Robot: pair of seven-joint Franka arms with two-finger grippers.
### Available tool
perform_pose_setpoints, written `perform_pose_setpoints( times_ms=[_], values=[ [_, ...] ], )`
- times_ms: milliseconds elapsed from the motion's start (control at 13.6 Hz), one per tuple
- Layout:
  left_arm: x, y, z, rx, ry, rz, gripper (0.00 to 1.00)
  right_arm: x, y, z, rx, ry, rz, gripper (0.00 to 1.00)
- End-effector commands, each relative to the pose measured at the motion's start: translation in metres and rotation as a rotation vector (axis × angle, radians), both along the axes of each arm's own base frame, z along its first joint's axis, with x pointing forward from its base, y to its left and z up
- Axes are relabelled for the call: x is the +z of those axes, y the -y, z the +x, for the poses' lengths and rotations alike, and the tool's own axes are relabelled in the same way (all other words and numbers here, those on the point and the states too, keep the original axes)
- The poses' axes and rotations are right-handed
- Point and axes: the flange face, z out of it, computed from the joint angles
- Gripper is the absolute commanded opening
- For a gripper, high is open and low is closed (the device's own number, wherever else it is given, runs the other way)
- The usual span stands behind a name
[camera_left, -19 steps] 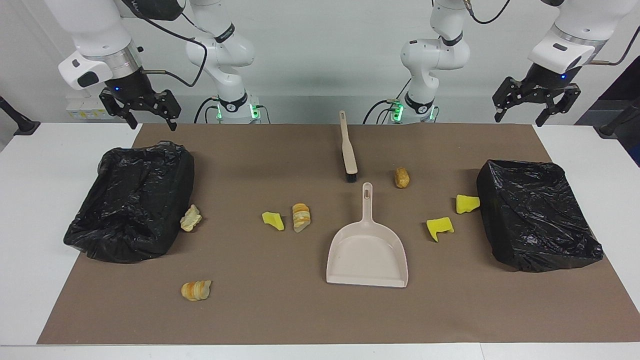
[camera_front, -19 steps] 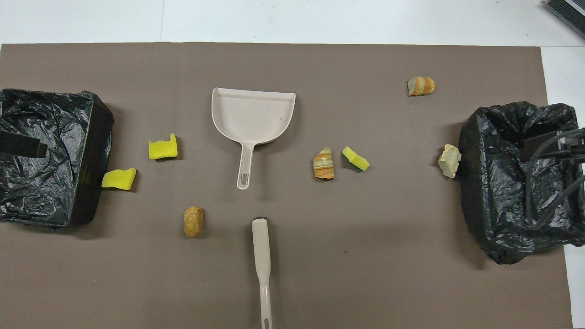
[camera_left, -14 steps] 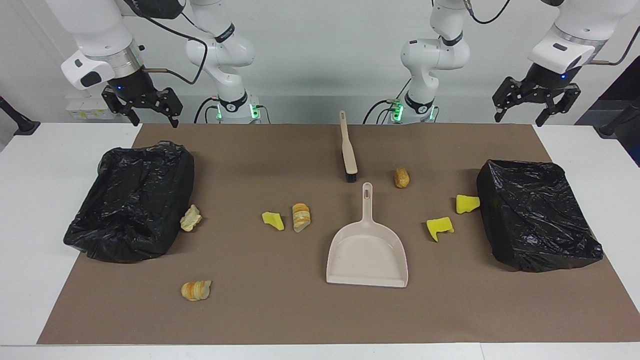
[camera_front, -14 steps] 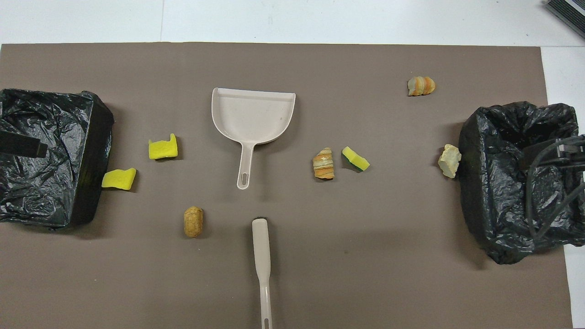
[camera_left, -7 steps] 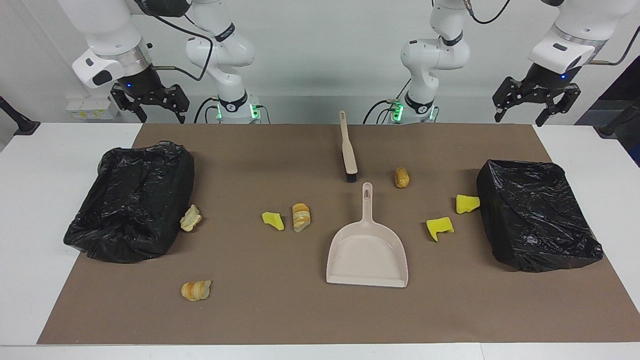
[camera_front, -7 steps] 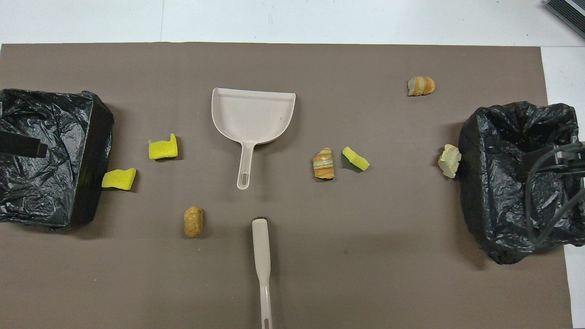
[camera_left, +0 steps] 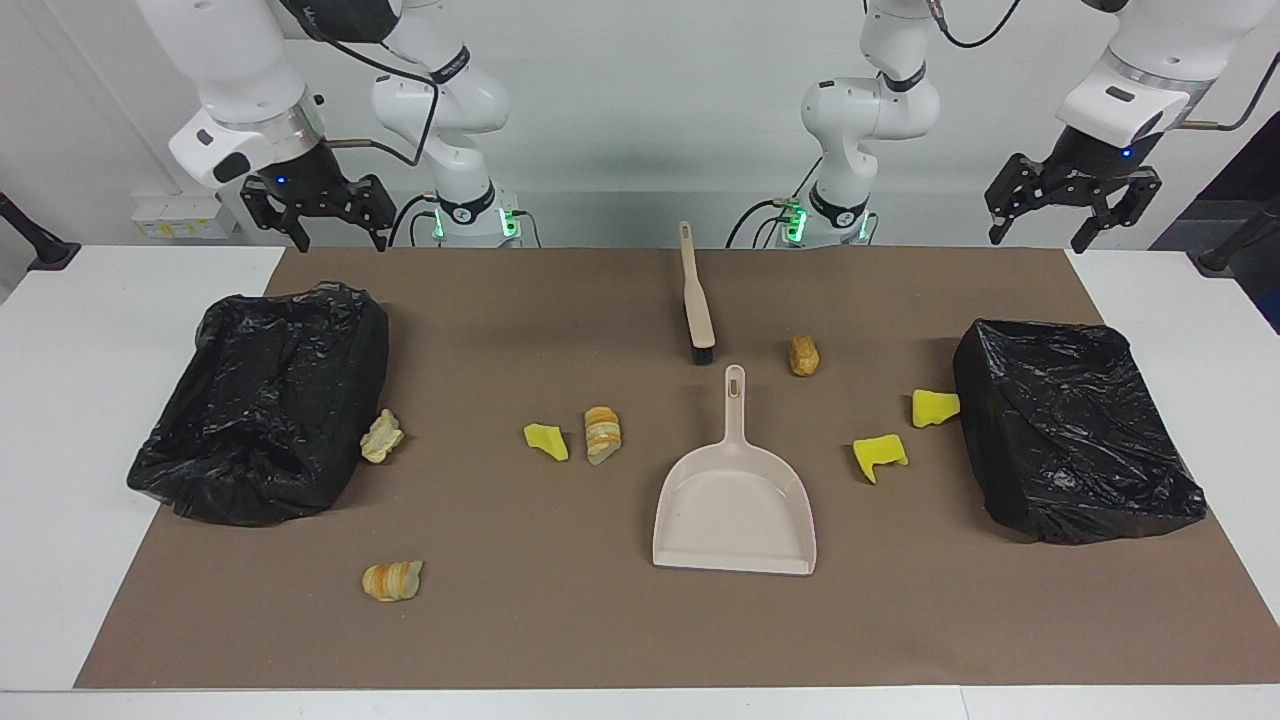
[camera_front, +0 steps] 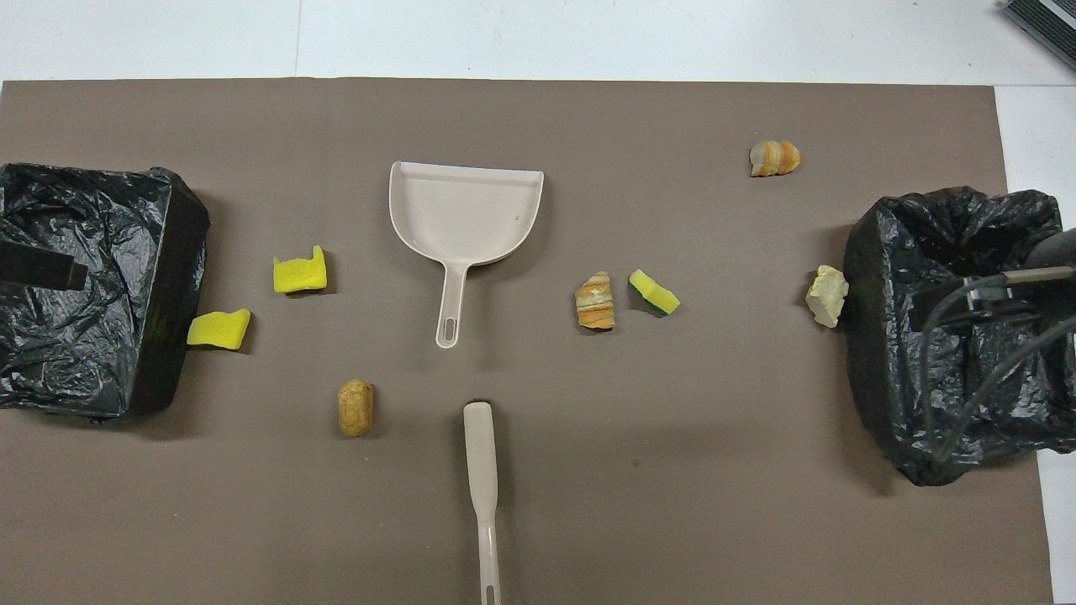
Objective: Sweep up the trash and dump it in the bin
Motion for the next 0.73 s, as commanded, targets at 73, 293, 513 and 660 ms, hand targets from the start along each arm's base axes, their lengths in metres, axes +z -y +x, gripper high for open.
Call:
perform_pose_setpoints(
  times_ms=[73, 293, 513, 660],
  values=[
    [0.004, -0.003, -0.003, -0.003, -0.007, 0.017, 1.00, -0.022, -0.043, 0.020, 0.033, 0.014, 0.017, 1.00],
    [0.004, -0.003, -0.003, -0.002, -0.007, 0.017, 1.00, -0.046, -0.083, 0.042, 0.011, 0.020, 0.017, 1.00],
    [0.004, 0.001, -0.003, -0.003, -0.011, 0.017, 1.00, -0.078, -0.121, 0.061, -0.037, 0.025, 0.077, 1.00],
    [0.004, 0.006, -0.007, -0.016, -0.025, 0.018, 1.00, -0.097, -0.158, 0.070, -0.072, 0.057, 0.085, 1.00]
  ],
)
